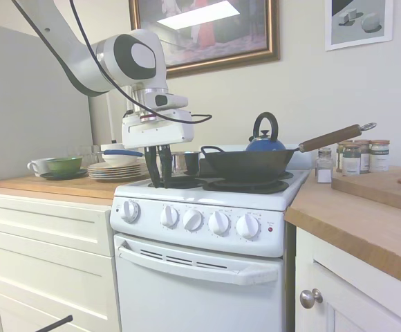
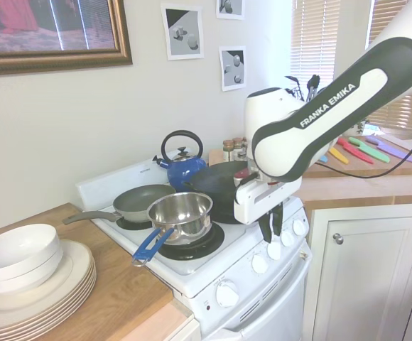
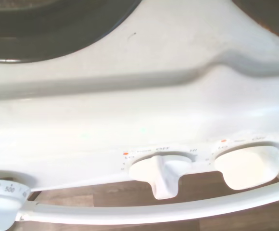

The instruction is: Turn on the stove on the top left

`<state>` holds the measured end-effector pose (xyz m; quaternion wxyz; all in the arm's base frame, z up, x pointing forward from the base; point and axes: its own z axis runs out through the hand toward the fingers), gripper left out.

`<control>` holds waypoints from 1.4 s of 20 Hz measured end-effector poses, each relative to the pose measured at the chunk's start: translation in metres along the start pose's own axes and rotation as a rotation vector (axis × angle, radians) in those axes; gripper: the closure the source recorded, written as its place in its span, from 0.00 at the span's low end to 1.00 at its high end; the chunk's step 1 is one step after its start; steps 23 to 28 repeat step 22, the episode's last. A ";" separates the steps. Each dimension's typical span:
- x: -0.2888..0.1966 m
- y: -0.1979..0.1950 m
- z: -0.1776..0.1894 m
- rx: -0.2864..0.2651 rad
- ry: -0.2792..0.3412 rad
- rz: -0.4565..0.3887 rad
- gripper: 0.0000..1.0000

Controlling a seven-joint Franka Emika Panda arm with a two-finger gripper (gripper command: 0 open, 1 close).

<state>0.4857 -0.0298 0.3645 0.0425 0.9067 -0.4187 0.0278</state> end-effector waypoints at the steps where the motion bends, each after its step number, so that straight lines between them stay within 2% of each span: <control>1: 0.000 0.000 -0.002 0.002 0.002 -0.001 0.00; 11: -0.009 -0.006 -0.010 0.011 0.003 -0.015 0.00; 28: -0.021 -0.003 -0.001 0.014 -0.021 -0.009 0.00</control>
